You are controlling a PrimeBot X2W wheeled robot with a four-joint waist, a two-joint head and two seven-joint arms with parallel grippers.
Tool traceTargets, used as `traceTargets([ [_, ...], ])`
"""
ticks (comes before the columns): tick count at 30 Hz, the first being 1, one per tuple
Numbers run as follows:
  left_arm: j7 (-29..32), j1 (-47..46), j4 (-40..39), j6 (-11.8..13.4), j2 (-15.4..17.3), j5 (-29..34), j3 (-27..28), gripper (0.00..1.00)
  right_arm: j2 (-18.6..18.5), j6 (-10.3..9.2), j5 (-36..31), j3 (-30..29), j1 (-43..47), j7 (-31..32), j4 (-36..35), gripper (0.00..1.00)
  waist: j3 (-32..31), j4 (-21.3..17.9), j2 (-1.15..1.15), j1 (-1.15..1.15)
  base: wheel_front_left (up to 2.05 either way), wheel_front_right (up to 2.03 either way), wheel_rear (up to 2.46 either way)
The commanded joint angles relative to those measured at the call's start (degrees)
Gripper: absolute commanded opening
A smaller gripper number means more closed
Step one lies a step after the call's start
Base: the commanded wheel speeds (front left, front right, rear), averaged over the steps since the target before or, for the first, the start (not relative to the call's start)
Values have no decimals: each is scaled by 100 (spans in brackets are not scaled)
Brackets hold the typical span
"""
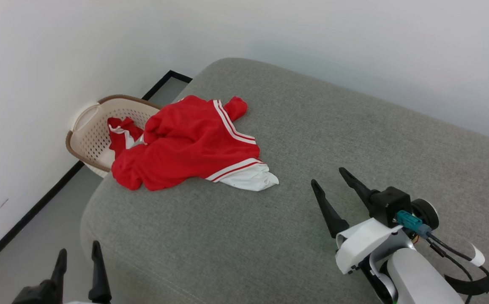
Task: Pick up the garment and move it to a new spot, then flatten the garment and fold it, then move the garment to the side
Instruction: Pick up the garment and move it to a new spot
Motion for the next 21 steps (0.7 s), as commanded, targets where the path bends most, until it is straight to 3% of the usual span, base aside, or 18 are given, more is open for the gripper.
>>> traceTargets([
  [1,-2,49,-27,7,-10,25,-1,100,-21,-2,31,16,-82,-3,-7,100,-1,-4,0,0,0,0,0],
  [9,-2,-119,91,-83,-42,105,-175,100,-151,-2,157,-17,43,-3,-105,100,-27,-70,0,0,0,0,0],
  [15,10,-945,825,-225,413,311,-930,100,-134,-2,12,-484,582,-4,-328,100,-142,-281,0,0,0,0,0],
  [21,131,-2292,1650,-240,1068,-384,-1545,100,-123,-2,-185,-456,501,-3,-532,100,487,-1349,0,0,0,0,0],
])
